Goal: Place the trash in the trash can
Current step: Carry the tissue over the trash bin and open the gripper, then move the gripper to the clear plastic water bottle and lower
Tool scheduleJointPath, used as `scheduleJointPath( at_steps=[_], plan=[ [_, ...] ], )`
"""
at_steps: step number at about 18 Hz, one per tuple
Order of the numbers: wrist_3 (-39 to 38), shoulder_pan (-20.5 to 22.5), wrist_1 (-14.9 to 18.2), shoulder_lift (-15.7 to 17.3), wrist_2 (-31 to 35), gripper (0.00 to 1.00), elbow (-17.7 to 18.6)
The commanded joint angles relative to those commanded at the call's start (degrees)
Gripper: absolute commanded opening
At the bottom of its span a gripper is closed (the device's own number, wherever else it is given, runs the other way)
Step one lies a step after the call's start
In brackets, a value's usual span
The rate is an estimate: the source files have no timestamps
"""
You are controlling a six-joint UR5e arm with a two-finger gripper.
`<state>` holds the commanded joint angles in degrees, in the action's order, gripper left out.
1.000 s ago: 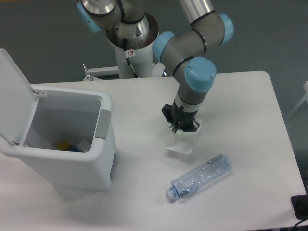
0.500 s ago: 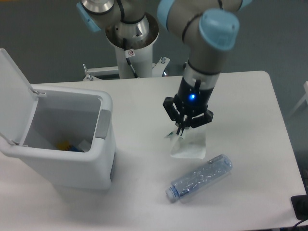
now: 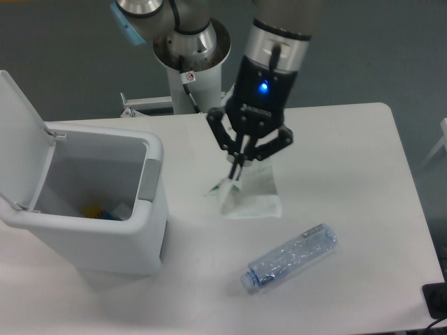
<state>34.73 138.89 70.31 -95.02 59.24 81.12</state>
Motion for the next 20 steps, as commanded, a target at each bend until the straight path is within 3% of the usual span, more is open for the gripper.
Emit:
scheduleJointPath(
  at_steps=[3, 6, 7, 10, 12, 17, 20],
  plan=[
    [-6.0, -5.6, -0.1, 1.1, 0.5, 0.00, 0.2],
    [-6.5, -8.6, -0.2, 1.5, 0.7, 0.00, 0.3],
    [-6.4, -9.3, -0.2, 1.6, 0.7, 0.07, 0.3],
    [-5.7, -10.9, -0.4, 1.2, 0.6, 0.59, 0.3],
    [-5.6, -10.9, -1.1, 0.9, 0.6, 0.88, 0.7],
    [-5.6, -10.9, -1.5, 0.4, 0.8, 0.92, 0.8],
    [-5.6, -9.8, -4.3, -1.6, 0.9, 0.95, -0.4]
  ],
)
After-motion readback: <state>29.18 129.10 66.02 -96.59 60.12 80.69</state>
